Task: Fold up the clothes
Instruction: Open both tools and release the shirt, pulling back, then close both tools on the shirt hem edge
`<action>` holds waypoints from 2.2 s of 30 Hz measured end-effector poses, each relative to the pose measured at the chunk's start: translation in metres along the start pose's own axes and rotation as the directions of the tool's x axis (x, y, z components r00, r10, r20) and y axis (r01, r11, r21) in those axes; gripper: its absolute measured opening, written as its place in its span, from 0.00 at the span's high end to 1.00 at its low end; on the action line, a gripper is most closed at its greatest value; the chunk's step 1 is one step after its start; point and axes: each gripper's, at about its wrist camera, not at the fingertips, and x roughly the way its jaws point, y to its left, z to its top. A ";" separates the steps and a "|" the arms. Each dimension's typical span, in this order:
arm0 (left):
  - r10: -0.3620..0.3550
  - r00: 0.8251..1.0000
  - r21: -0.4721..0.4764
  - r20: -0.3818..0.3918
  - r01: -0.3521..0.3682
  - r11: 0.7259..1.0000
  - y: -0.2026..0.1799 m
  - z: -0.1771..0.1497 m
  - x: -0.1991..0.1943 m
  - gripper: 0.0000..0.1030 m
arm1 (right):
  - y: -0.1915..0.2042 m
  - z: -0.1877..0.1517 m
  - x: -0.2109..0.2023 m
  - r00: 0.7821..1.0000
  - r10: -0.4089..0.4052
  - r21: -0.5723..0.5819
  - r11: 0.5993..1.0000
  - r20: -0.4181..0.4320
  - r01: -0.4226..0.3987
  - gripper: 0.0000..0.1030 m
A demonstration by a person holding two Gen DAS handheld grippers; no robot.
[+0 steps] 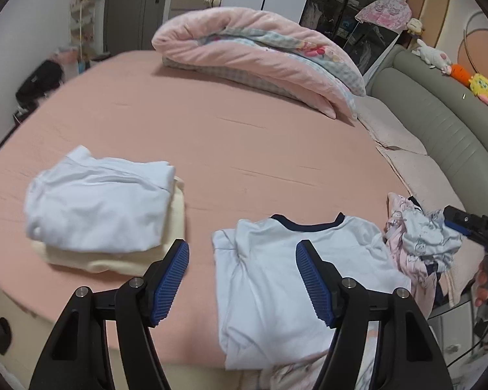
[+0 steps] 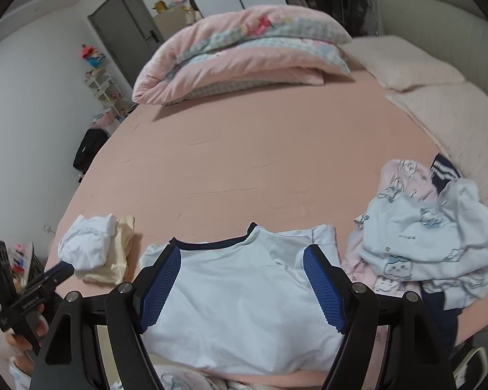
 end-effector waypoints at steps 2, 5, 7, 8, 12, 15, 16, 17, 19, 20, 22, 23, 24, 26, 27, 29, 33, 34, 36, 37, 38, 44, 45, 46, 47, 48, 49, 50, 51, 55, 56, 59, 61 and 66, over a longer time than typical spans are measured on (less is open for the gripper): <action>0.020 1.000 0.021 0.018 -0.020 1.000 -0.003 -0.007 -0.010 0.35 | 0.001 -0.006 -0.011 1.000 0.002 -0.016 1.000 0.008 -0.002 0.25; 0.053 0.998 0.071 0.042 -0.056 0.996 -0.007 -0.021 -0.024 0.35 | 0.000 -0.019 -0.020 1.000 -0.005 -0.050 0.999 0.019 0.006 0.25; 0.076 0.996 0.111 0.048 -0.081 0.990 -0.009 -0.031 -0.028 0.29 | 0.001 -0.030 -0.023 0.999 -0.030 -0.086 0.996 0.018 0.032 0.25; 0.090 0.994 0.137 0.054 -0.097 0.986 -0.011 -0.037 -0.029 0.28 | 0.002 -0.037 -0.024 0.999 -0.050 -0.118 0.992 0.021 0.052 0.25; 0.090 0.993 0.208 0.070 -0.103 0.973 -0.016 -0.060 -0.028 0.27 | 0.006 -0.063 -0.020 0.995 -0.102 -0.232 0.967 0.020 0.104 0.25; 0.059 0.996 0.239 0.069 -0.074 0.968 -0.018 -0.071 -0.024 0.27 | 0.013 -0.079 -0.015 0.989 -0.148 -0.310 0.939 0.025 0.148 0.25; 0.058 0.996 0.250 0.072 -0.074 0.965 -0.018 -0.073 -0.022 0.27 | 0.015 -0.083 -0.013 0.986 -0.163 -0.334 0.928 0.029 0.163 0.25; 0.054 0.996 0.260 0.076 -0.072 0.963 -0.018 -0.075 -0.020 0.27 | 0.017 -0.086 -0.012 0.983 -0.177 -0.350 0.919 0.043 0.181 0.25; 0.042 0.996 0.280 0.080 -0.063 0.958 -0.019 -0.077 -0.016 0.27 | 0.020 -0.091 -0.010 0.980 -0.190 -0.374 0.906 0.062 0.199 0.25; 0.035 0.996 0.292 0.081 -0.058 0.955 -0.019 -0.078 -0.013 0.27 | 0.022 -0.094 -0.009 0.979 -0.193 -0.386 0.900 0.067 0.204 0.25; 0.026 0.997 0.313 0.074 -0.048 0.949 -0.020 -0.079 -0.007 0.27 | 0.025 -0.098 -0.008 0.977 -0.199 -0.410 0.887 0.076 0.213 0.25; 0.022 0.997 0.323 0.068 -0.043 0.945 -0.021 -0.080 -0.005 0.27 | 0.027 -0.102 -0.006 0.976 -0.206 -0.428 0.877 0.076 0.218 0.25; 0.018 0.998 0.335 0.061 -0.037 0.942 -0.021 -0.081 -0.002 0.27 | 0.028 -0.105 -0.005 0.974 -0.213 -0.446 0.867 0.076 0.224 0.25; 0.006 0.999 0.368 0.053 -0.025 0.929 -0.022 -0.084 0.001 0.27 | 0.029 -0.113 -0.001 0.970 -0.233 -0.482 0.843 0.073 0.239 0.25; 0.003 0.999 0.397 0.048 -0.022 0.918 -0.023 -0.088 0.003 0.27 | 0.029 -0.117 0.001 0.967 -0.243 -0.499 0.831 0.072 0.246 0.25; -0.002 0.999 0.454 0.043 -0.018 0.891 -0.027 -0.094 0.007 0.27 | 0.027 -0.126 0.008 0.961 -0.270 -0.535 0.804 0.065 0.262 0.25; -0.004 0.999 0.504 0.043 -0.018 0.863 -0.028 -0.107 0.015 0.27 | 0.019 -0.144 0.021 0.947 -0.318 -0.570 0.769 0.051 0.290 0.25; -0.003 0.999 0.497 0.034 -0.014 0.868 -0.027 -0.109 0.018 0.27 | 0.018 -0.147 0.023 0.945 -0.324 -0.570 0.767 0.049 0.293 0.25; -0.004 1.000 0.459 0.009 0.000 0.889 -0.022 -0.112 0.025 0.27 | 0.015 -0.152 0.026 0.941 -0.336 -0.571 0.764 0.044 0.300 0.25; 0.000 1.000 0.445 0.000 0.000 0.896 -0.021 -0.114 0.028 0.27 | 0.014 -0.155 0.028 0.939 -0.342 -0.572 0.762 0.042 0.303 0.25; 0.004 1.000 0.431 -0.008 0.000 0.902 -0.019 -0.115 0.032 0.27 | 0.013 -0.157 0.029 0.937 -0.348 -0.572 0.761 0.039 0.307 0.25; 0.054 0.998 0.463 -0.015 -0.041 0.886 -0.027 -0.134 0.045 0.27 | 0.004 -0.173 0.039 0.923 -0.383 -0.575 0.750 0.025 0.327 0.25; 0.063 0.998 0.476 -0.011 -0.050 0.878 -0.029 -0.137 0.046 0.27 | 0.003 -0.175 0.041 0.921 -0.389 -0.576 0.748 0.023 0.330 0.25; 0.066 0.998 0.484 -0.013 -0.052 0.874 -0.032 -0.139 0.047 0.27 | 0.002 -0.178 0.042 0.919 -0.394 -0.576 0.747 0.019 0.332 0.25; 0.063 0.998 0.490 -0.015 -0.048 0.871 -0.034 -0.141 0.049 0.27 | 0.001 -0.179 0.045 0.919 -0.394 -0.574 0.750 0.012 0.329 0.25; 0.055 0.998 0.496 -0.019 -0.039 0.868 -0.035 -0.142 0.050 0.27 | -0.001 -0.180 0.047 0.919 -0.395 -0.571 0.753 0.005 0.326 0.25; 0.051 0.998 0.503 -0.020 -0.034 0.864 -0.036 -0.143 0.051 0.27 | -0.002 -0.180 0.049 0.920 -0.392 -0.563 0.761 -0.002 0.323 0.25; 0.055 0.998 0.512 -0.017 -0.039 0.858 -0.038 -0.145 0.053 0.27 | -0.003 -0.180 0.051 0.921 -0.389 -0.556 0.768 -0.009 0.318 0.25; 0.062 0.998 0.521 -0.016 -0.045 0.852 -0.039 -0.147 0.055 0.27 | -0.004 -0.181 0.052 0.923 -0.385 -0.551 0.773 -0.015 0.314 0.25; 0.092 0.995 0.543 -0.032 -0.060 0.838 -0.040 -0.153 0.066 0.27 | -0.008 -0.184 0.060 0.924 -0.382 -0.553 0.776 -0.029 0.304 0.25; 0.090 0.995 0.538 -0.039 -0.055 0.841 -0.039 -0.153 0.069 0.27 | -0.009 -0.185 0.063 0.922 -0.385 -0.557 0.773 -0.030 0.305 0.25; 0.087 0.994 0.509 -0.060 -0.045 0.860 -0.035 -0.155 0.078 0.27 | -0.010 -0.187 0.069 0.916 -0.401 -0.555 0.766 -0.016 0.325 0.25; 0.089 0.993 0.492 -0.076 -0.041 0.869 -0.033 -0.156 0.084 0.27 | -0.011 -0.188 0.073 0.911 -0.411 -0.553 0.761 -0.008 0.339 0.25; 0.088 0.993 0.500 -0.085 -0.034 0.866 -0.033 -0.159 0.091 0.27 | -0.014 -0.186 0.079 0.914 -0.405 -0.531 0.778 -0.014 0.337 0.25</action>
